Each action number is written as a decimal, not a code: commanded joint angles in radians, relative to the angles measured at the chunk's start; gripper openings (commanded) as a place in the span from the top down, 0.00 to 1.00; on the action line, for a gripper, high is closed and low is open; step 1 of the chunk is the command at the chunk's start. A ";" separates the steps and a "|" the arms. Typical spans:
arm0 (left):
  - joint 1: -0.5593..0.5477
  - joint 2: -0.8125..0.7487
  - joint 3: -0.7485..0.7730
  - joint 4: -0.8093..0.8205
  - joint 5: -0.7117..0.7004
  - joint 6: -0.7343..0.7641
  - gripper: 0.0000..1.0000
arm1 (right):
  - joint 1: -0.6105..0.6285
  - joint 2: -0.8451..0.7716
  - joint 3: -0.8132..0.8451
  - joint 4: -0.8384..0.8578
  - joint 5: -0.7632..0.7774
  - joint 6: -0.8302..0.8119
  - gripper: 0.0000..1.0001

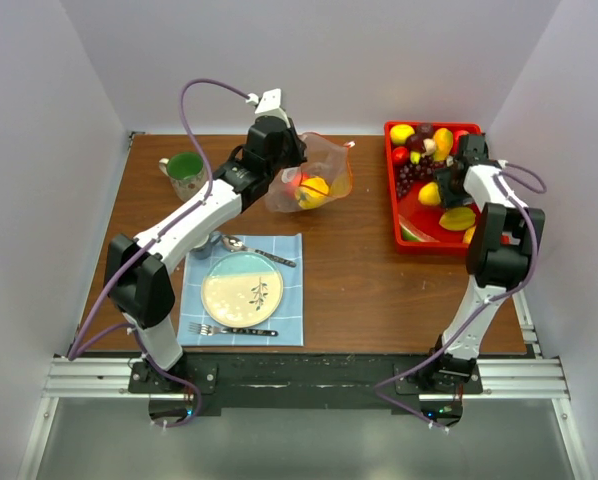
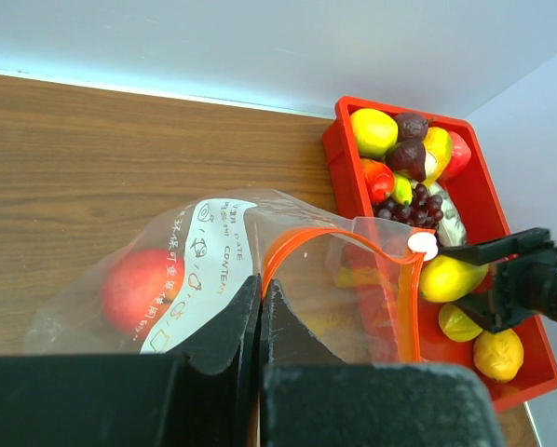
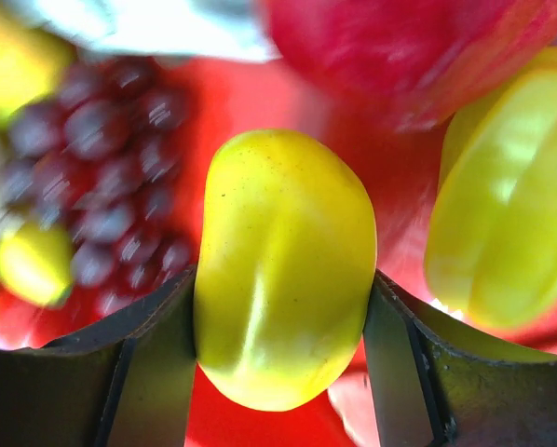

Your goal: Place the food in the zip-top bag and seal the zipper

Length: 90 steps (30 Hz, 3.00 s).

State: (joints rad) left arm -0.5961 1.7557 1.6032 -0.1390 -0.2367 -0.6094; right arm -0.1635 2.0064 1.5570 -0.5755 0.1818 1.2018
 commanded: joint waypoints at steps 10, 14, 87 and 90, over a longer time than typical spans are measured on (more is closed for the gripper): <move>0.004 0.045 0.055 -0.022 0.066 -0.062 1.00 | 0.290 -0.559 -0.176 0.271 -0.157 -0.400 1.00; 0.004 0.054 0.067 -0.021 0.091 -0.084 1.00 | 0.465 -0.609 -0.190 0.361 -0.079 -0.442 0.99; 0.004 0.100 0.190 -0.054 0.142 -0.027 1.00 | 0.203 0.384 0.655 0.264 0.170 -0.890 0.30; 0.004 0.100 0.184 -0.056 0.137 -0.026 1.00 | 0.203 0.377 0.635 0.267 0.173 -0.880 0.30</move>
State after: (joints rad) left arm -0.5961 1.8614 1.7439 -0.2192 -0.0925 -0.6601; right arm 0.0391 2.4092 2.1632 -0.3267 0.3309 0.3290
